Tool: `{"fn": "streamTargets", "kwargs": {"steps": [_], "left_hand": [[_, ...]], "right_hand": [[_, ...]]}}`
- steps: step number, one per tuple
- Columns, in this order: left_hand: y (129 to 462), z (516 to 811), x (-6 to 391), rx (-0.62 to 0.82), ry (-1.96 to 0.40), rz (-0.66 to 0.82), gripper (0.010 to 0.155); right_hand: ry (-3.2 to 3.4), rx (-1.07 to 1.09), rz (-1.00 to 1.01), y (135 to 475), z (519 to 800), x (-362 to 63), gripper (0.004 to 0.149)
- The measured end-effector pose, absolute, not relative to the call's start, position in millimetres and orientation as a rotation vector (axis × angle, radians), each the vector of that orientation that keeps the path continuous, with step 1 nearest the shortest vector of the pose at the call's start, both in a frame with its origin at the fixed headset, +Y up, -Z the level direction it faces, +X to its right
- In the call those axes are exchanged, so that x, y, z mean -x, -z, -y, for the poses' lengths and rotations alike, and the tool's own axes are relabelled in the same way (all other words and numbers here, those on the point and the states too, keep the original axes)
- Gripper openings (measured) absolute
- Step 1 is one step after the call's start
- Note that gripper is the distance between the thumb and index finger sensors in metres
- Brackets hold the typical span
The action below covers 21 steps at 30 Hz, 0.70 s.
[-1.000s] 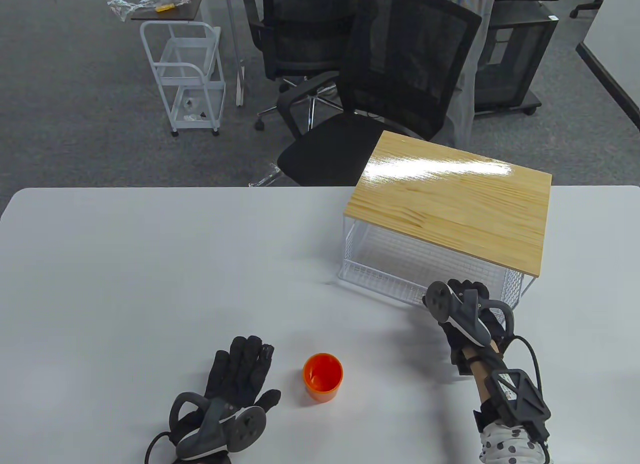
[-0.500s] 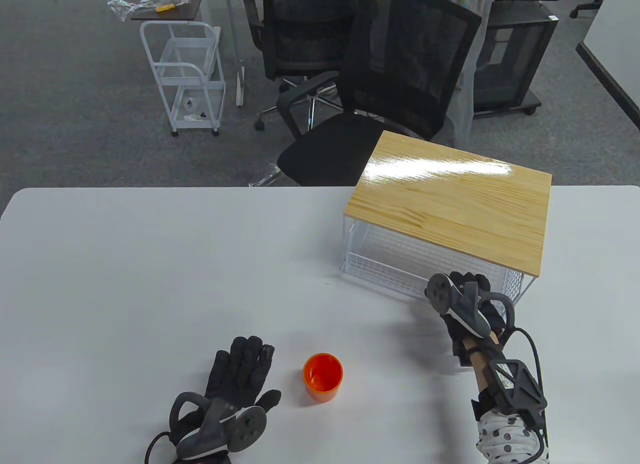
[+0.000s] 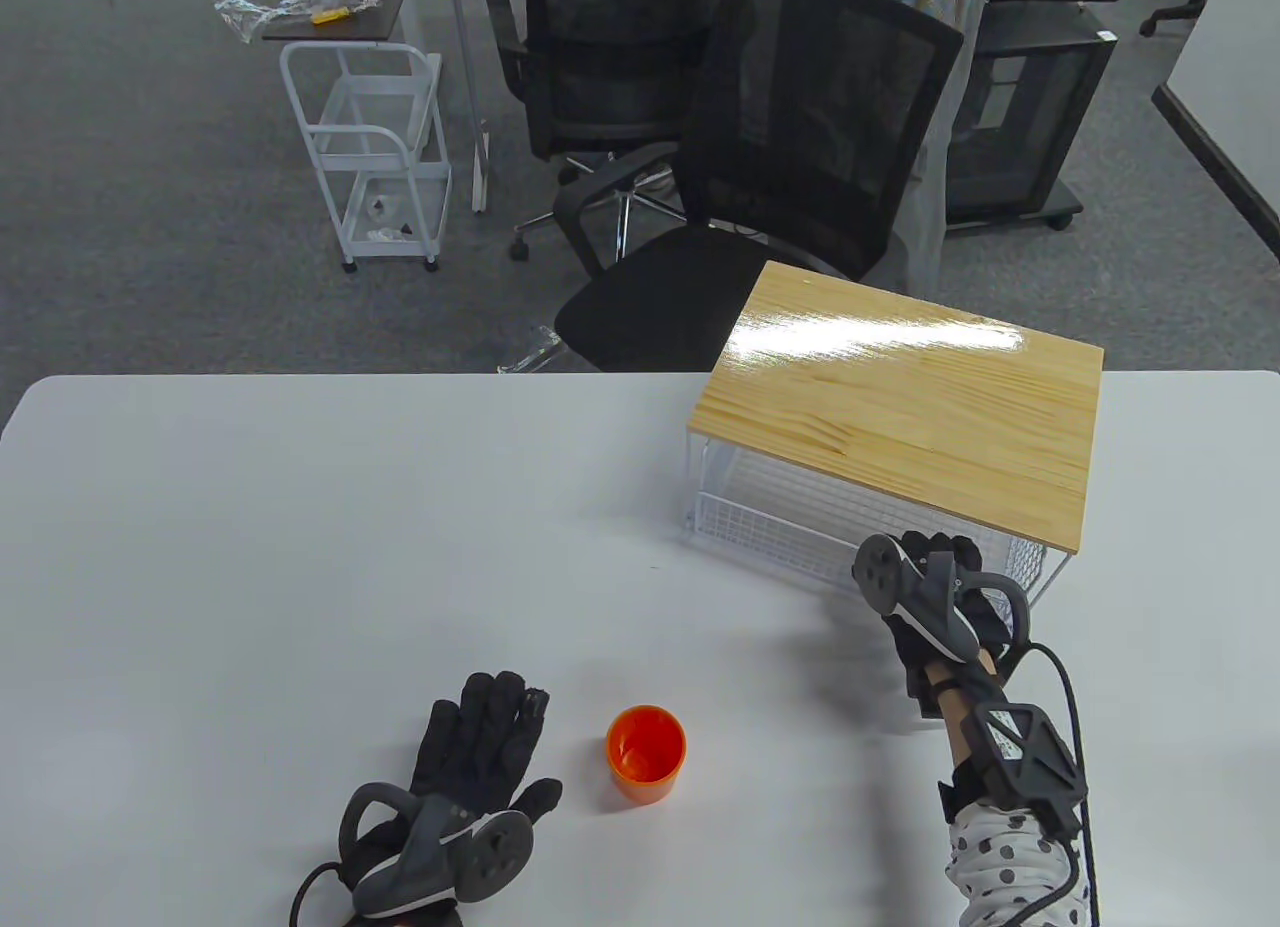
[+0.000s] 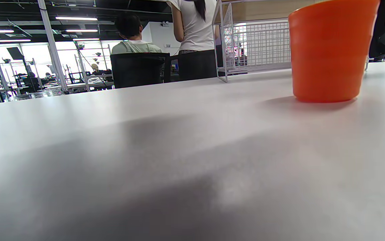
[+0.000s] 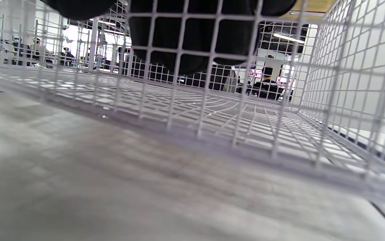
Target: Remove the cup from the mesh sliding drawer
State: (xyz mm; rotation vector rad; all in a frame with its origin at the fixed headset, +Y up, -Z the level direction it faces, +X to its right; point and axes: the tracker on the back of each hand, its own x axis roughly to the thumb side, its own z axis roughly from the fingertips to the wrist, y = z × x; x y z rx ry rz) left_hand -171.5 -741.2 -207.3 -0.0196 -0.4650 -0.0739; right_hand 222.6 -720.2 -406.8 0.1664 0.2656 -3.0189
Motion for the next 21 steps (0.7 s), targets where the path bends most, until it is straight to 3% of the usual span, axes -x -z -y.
{"fn": "streamTargets", "kwargs": {"steps": [21], "left_hand": [[207.8,741.5,171.4,0.025,0.072,0.464,0.077]], "right_hand": [[2.999,-0.191,-0.309,417.3,717.2,-225.3,0.044]]}}
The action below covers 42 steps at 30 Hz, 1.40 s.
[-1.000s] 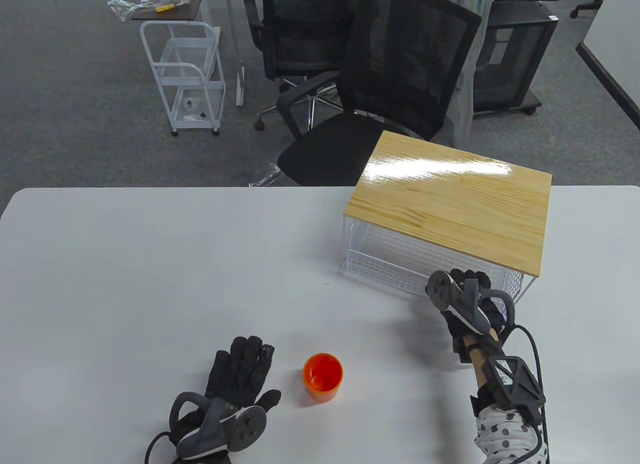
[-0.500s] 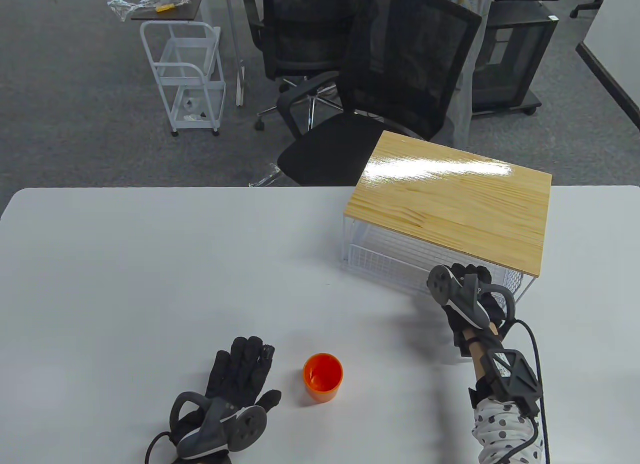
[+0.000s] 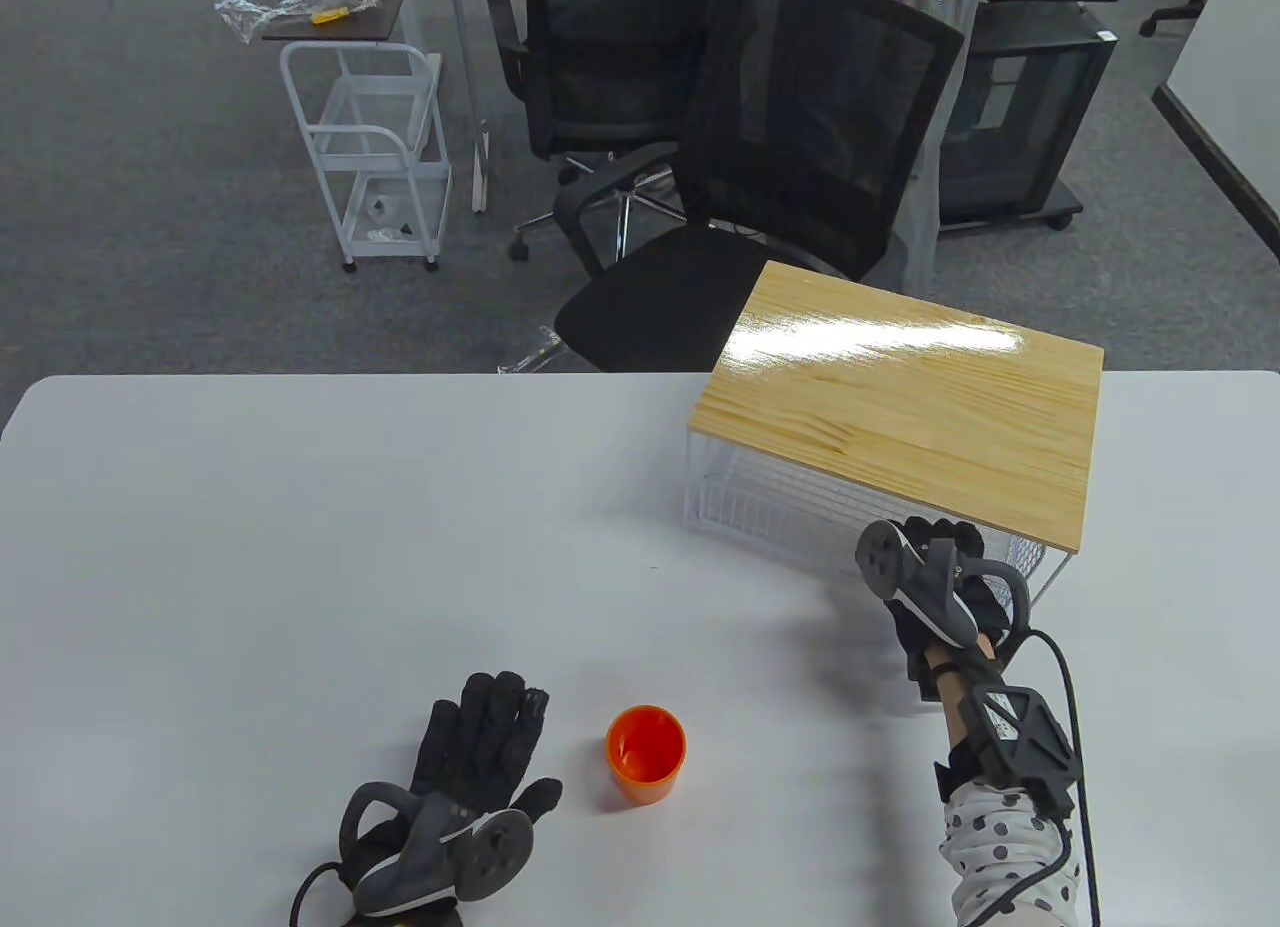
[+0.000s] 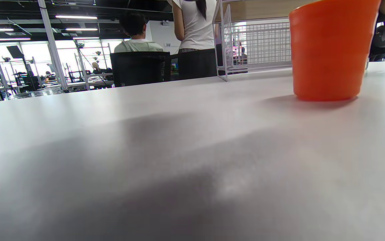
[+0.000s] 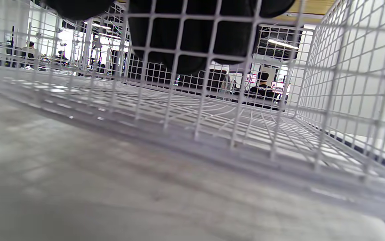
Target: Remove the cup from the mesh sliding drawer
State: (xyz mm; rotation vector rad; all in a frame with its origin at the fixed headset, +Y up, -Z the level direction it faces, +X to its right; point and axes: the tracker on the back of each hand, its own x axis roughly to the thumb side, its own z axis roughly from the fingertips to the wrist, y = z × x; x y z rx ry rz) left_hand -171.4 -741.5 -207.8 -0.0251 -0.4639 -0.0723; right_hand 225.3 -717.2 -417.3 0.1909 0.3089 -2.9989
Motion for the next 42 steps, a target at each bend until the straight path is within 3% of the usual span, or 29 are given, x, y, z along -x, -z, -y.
{"fn": "streamTargets", "kwargs": {"steps": [33,42], "left_hand": [[209.2,741.5,173.0,0.023,0.067,0.454,0.077],[209.2,741.5,173.1,0.021,0.067,0.454,0.077]], "right_hand": [[2.927,-0.205,-0.411,416.4,715.9,-223.0,0.047],[2.918,-0.218,-0.394,411.9,715.7,-223.6,0.061]]}}
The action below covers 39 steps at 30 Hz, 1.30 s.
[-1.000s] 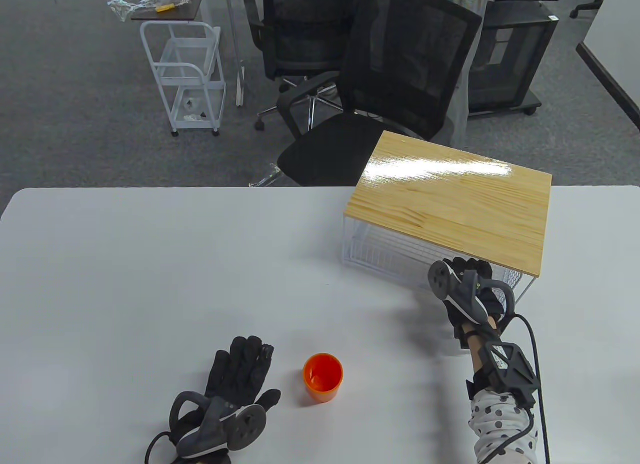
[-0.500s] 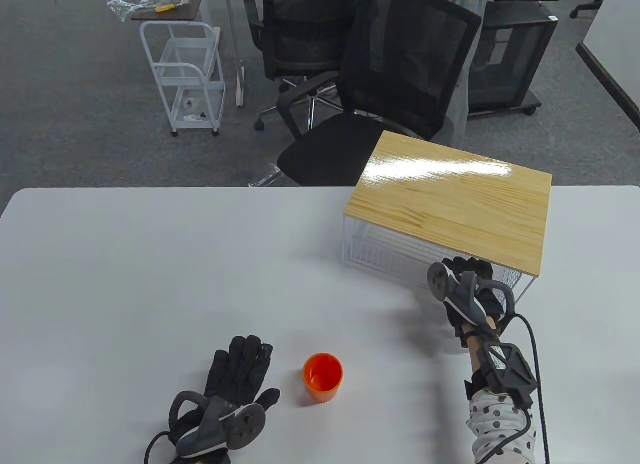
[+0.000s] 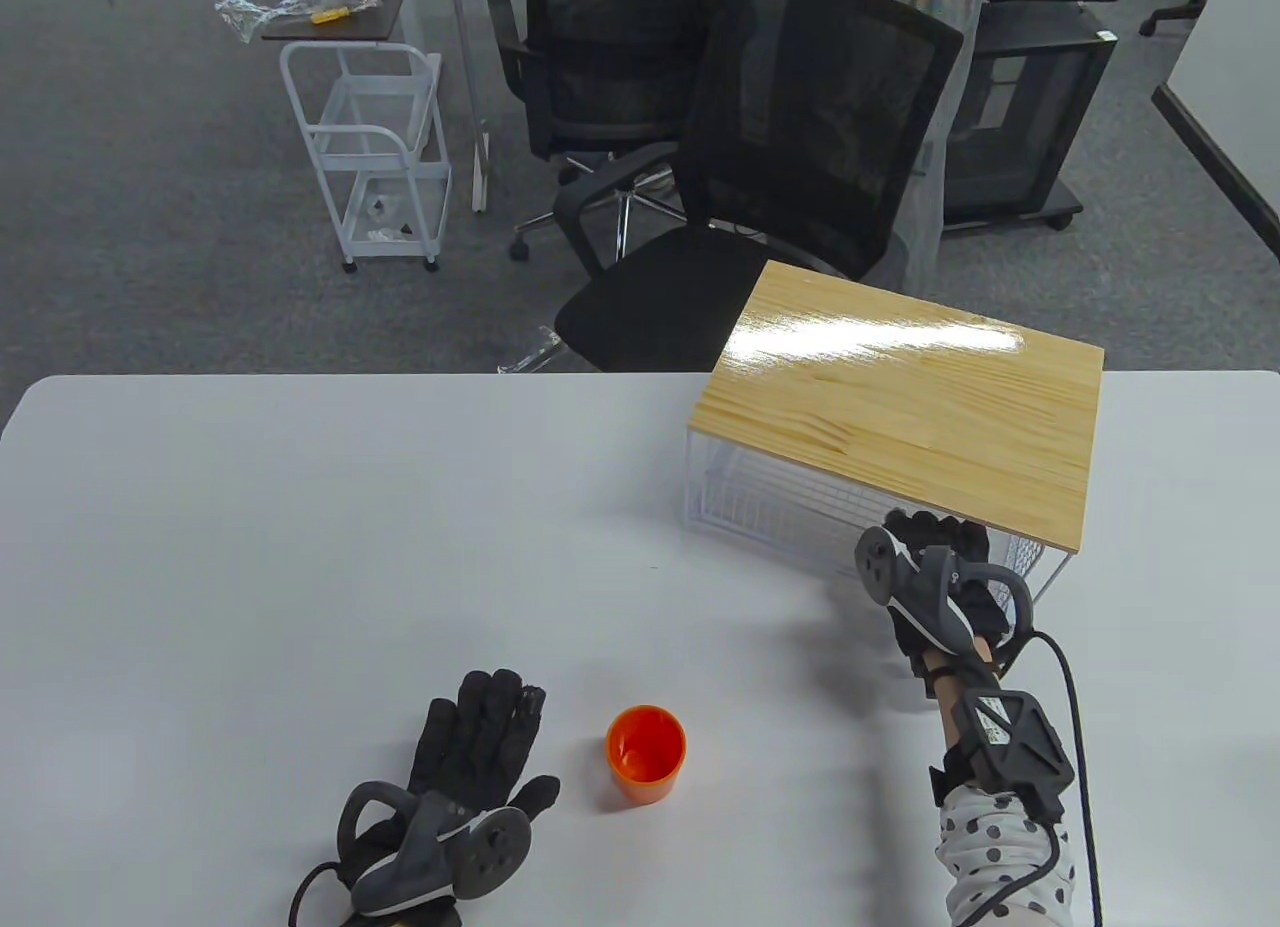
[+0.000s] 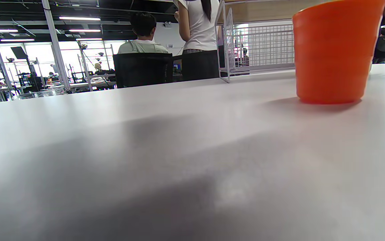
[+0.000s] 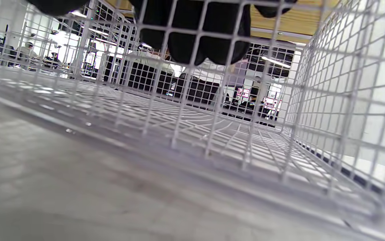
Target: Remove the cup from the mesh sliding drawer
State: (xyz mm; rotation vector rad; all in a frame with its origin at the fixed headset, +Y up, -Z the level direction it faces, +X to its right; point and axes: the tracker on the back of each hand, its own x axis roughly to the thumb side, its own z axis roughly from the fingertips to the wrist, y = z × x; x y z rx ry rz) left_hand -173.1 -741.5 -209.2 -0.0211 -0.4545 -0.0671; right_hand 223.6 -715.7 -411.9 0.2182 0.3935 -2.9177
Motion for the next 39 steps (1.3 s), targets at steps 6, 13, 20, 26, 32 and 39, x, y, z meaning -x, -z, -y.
{"fn": "streamTargets", "kwargs": {"steps": [6,13,20,26,32,39], "left_hand": [[209,742,173,0.012,0.068,0.459,0.077],[209,742,173,0.01,0.065,0.457,0.077],[208,742,173,-0.017,0.056,0.467,0.078],[207,742,173,-0.018,0.052,0.474,0.078],[207,743,173,-0.015,0.055,0.485,0.078],[206,743,173,-0.021,0.051,0.494,0.078]], "right_hand": [[2.948,-0.18,-0.387,398,714,-220,0.072],[2.967,-0.04,-0.387,372,711,-205,0.075],[3.004,0.07,-0.366,334,711,-187,0.08],[3.064,0.162,-0.3,299,713,-169,0.083],[3.102,0.278,-0.25,269,719,-148,0.084],[3.178,0.357,-0.216,244,721,-132,0.086]]}}
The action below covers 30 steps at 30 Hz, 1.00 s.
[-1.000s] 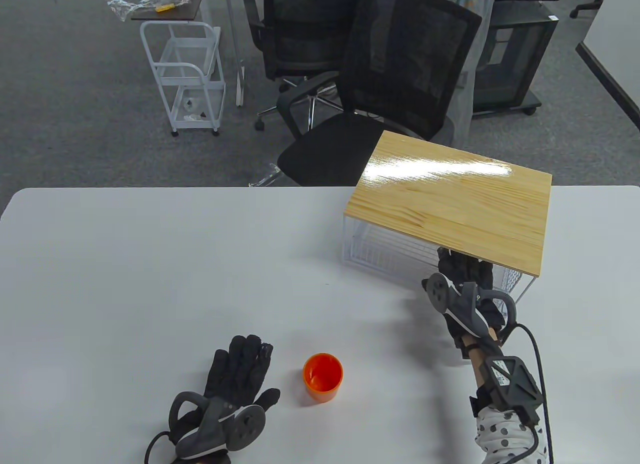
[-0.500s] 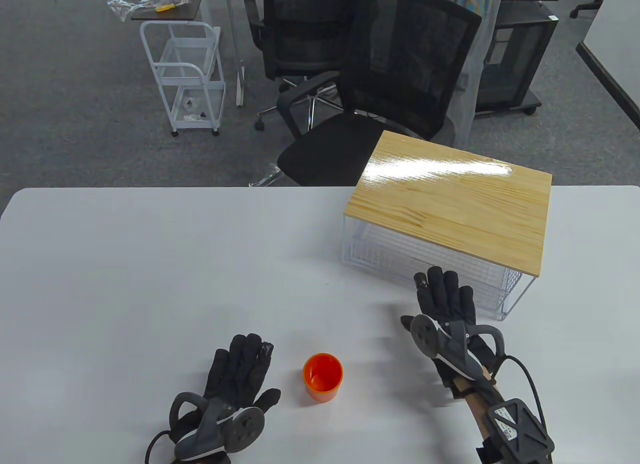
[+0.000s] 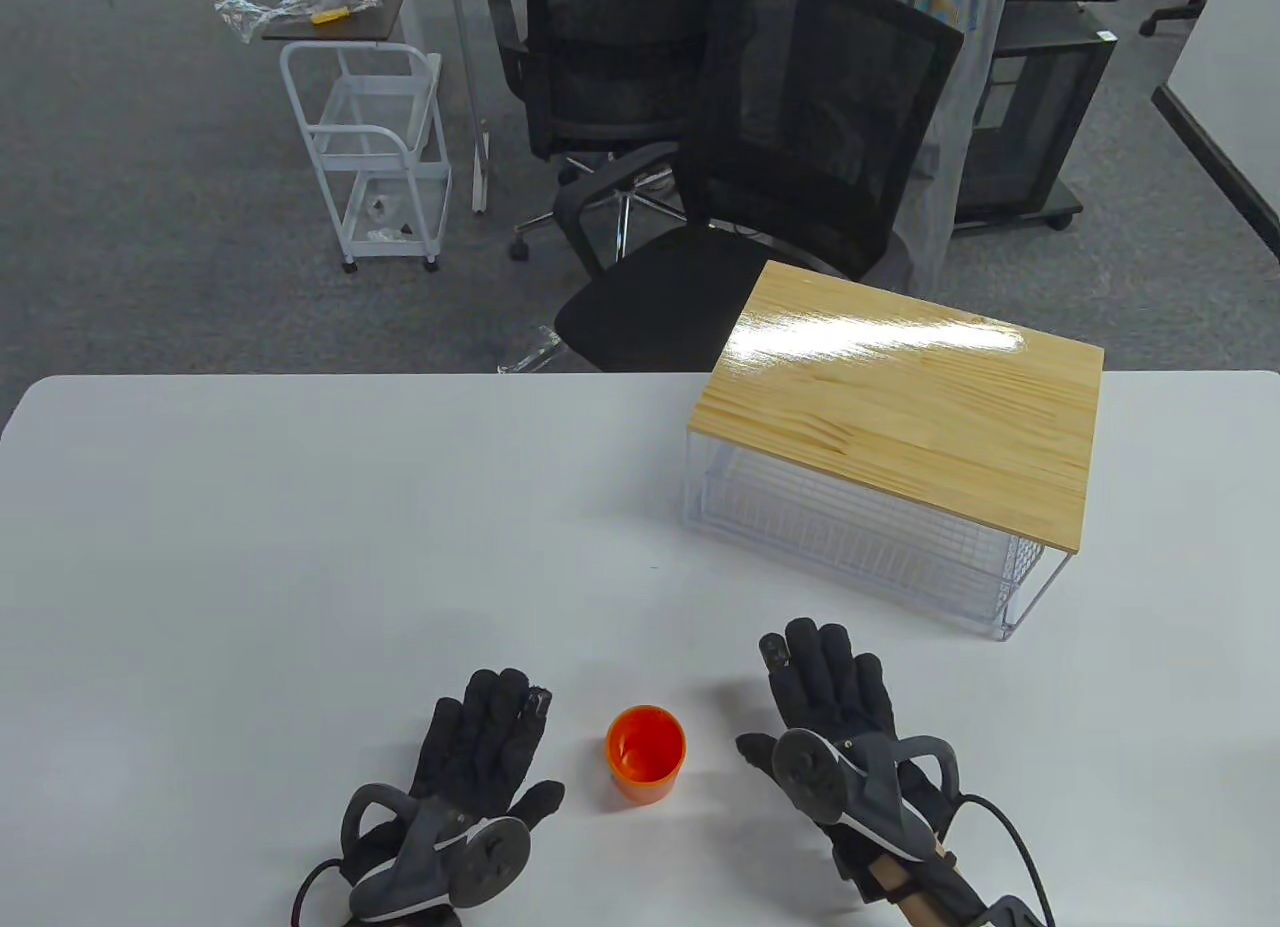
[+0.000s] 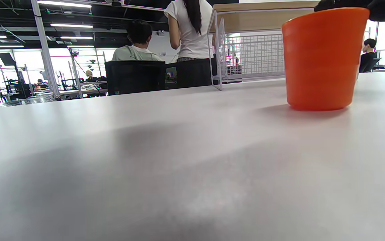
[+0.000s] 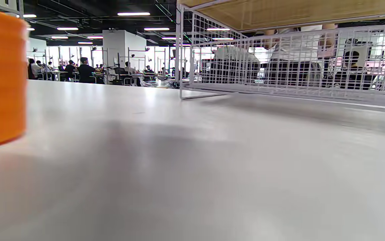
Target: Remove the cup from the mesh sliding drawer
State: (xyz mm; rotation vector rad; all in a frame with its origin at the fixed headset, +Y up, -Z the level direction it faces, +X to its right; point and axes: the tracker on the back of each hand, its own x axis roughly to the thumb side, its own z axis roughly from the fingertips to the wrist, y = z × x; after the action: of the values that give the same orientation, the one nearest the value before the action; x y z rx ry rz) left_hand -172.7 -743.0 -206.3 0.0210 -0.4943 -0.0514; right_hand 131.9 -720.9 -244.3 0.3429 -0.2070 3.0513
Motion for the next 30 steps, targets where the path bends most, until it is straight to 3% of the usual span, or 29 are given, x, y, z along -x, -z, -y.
{"fn": "streamTargets", "kwargs": {"steps": [12,30], "left_hand": [[206,744,173,-0.013,0.056,0.489,0.078],[207,744,174,0.003,0.056,0.48,0.079]], "right_hand": [[-3.011,-0.402,0.183,223,728,-123,0.086],[-3.035,-0.491,0.081,218,739,-118,0.087]]}}
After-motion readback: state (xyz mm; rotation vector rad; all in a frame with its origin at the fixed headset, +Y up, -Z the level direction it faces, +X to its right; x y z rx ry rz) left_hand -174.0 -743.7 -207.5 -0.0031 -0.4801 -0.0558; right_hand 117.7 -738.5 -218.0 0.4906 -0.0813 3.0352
